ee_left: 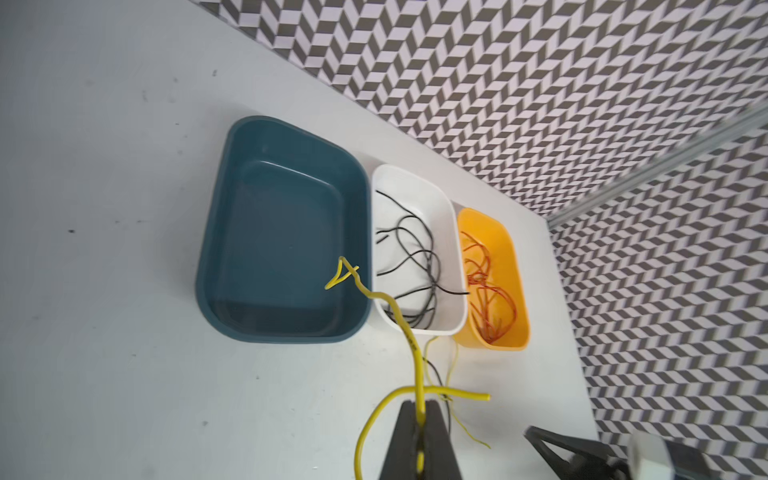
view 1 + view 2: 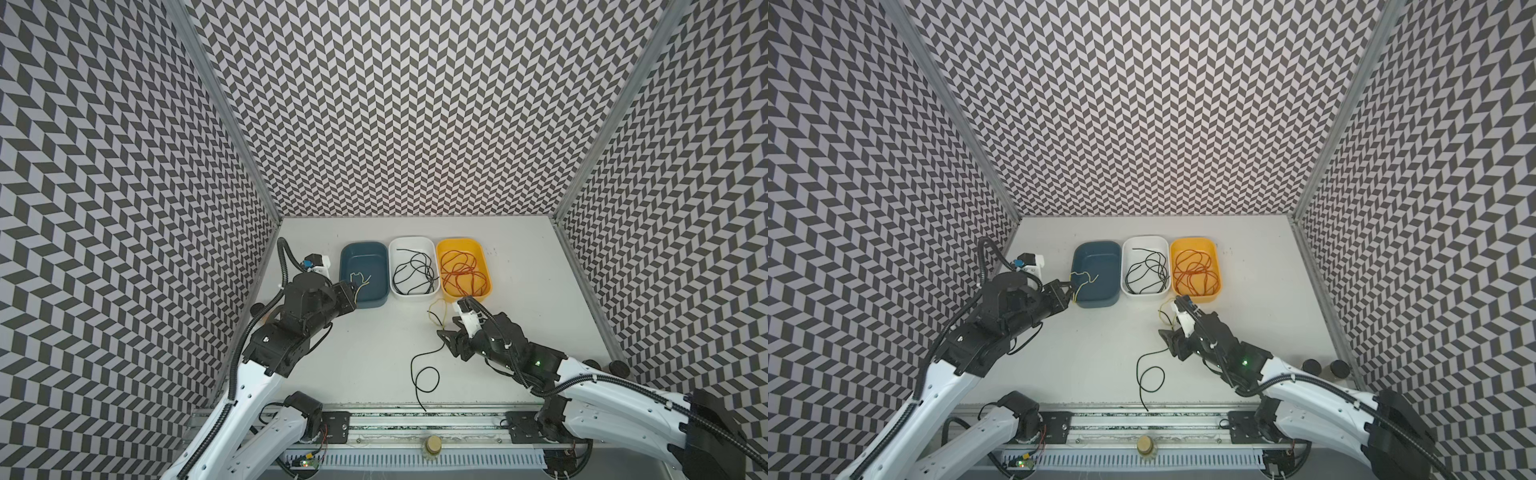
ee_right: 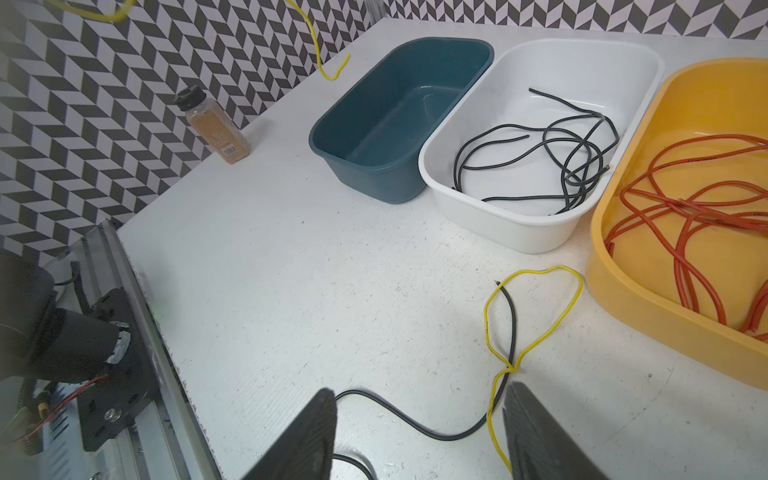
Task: Untangle the cables
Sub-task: 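Carry the yellow wire over the teal bin with the left gripper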
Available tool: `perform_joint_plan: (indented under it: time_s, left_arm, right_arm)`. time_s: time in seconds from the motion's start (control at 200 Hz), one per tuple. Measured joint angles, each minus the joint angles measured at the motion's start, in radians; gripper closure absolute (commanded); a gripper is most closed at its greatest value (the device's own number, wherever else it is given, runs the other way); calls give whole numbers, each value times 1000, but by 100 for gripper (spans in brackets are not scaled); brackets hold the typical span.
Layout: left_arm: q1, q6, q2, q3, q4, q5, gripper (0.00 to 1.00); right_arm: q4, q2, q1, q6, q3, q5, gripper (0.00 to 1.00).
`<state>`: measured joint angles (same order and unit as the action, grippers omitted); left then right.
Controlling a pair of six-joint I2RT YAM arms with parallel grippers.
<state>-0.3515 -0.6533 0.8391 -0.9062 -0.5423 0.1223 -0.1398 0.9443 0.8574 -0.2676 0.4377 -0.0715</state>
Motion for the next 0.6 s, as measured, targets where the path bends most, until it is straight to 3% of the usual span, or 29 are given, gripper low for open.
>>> perform_joint_plan:
  time_s: [0.17, 0.596]
  left_arm:
    - [76, 43, 199, -31, 18, -17, 100]
    - [89, 129, 573, -148, 222, -56, 100]
  right_arm:
    - [-17, -1, 0, -7, -8, 1, 34]
    - [-32, -61, 0, -16, -48, 43, 33]
